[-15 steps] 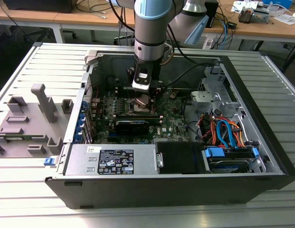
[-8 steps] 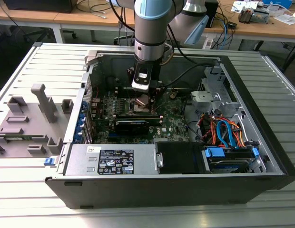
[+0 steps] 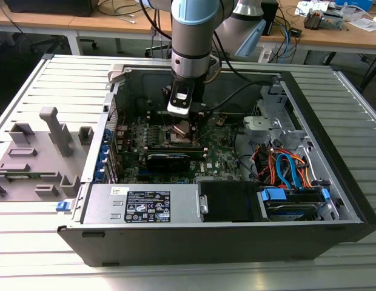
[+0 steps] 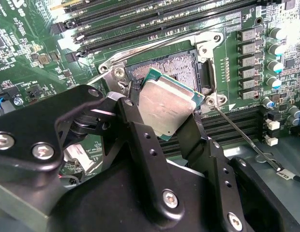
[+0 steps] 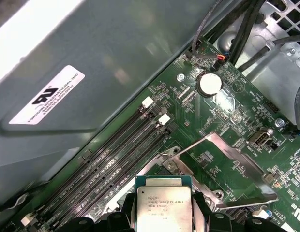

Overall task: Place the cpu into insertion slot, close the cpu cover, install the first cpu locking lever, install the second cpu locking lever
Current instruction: 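Place the cpu into insertion slot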

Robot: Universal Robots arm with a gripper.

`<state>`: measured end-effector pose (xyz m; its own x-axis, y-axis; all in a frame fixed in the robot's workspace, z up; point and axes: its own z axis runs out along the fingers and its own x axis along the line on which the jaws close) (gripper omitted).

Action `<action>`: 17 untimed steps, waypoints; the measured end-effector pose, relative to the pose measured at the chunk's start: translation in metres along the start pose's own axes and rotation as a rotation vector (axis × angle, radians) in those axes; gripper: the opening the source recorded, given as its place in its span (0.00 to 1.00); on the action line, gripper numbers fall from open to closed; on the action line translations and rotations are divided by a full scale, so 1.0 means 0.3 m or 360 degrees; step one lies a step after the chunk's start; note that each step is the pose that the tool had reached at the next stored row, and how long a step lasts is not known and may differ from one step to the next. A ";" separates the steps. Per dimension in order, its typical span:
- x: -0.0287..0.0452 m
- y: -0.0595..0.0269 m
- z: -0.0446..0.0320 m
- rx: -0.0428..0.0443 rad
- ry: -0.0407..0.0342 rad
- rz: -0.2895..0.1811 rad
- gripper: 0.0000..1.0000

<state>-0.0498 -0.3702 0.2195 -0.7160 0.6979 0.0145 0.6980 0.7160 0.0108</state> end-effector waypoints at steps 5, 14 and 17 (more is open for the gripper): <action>0.000 0.000 0.000 0.0000 0.0000 0.0013 0.55; 0.000 0.000 0.000 -0.0002 -0.0001 0.0101 0.55; 0.000 0.000 0.000 -0.0002 -0.0002 0.0168 0.55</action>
<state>-0.0499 -0.3702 0.2195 -0.6384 0.7696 0.0145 0.7697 0.6383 0.0108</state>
